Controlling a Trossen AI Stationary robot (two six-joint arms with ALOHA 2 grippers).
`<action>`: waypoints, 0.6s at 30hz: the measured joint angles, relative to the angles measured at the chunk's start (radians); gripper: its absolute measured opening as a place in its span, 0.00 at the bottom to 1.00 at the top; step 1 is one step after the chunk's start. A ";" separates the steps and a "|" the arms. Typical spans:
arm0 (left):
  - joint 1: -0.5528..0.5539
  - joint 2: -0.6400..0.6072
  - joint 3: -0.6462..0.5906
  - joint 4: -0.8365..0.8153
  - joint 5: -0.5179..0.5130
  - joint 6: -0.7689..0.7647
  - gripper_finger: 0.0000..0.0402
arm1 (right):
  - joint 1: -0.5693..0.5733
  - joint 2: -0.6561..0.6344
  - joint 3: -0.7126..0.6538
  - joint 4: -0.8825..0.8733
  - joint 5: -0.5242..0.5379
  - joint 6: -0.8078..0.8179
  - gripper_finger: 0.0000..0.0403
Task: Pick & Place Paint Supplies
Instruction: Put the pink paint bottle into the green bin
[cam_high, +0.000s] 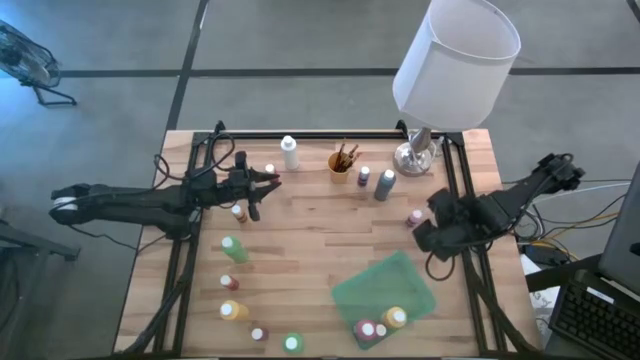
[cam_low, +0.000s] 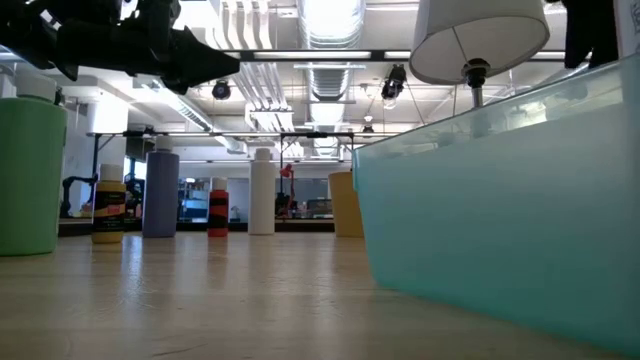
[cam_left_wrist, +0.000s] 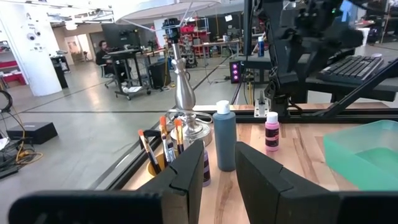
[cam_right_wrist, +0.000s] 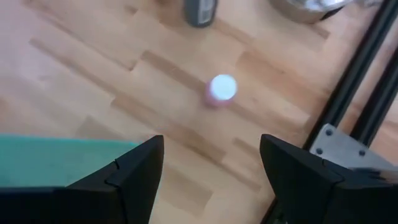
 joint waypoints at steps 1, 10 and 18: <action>0.000 0.000 0.000 -0.002 0.000 0.000 0.24 | -0.002 -0.010 -0.020 0.003 0.018 0.000 0.66; 0.001 0.000 0.000 -0.012 0.000 0.000 0.24 | -0.015 -0.080 -0.158 0.108 0.027 0.004 0.63; 0.001 0.000 0.000 -0.012 0.000 0.000 0.24 | -0.056 -0.081 -0.136 0.161 0.038 -0.050 0.57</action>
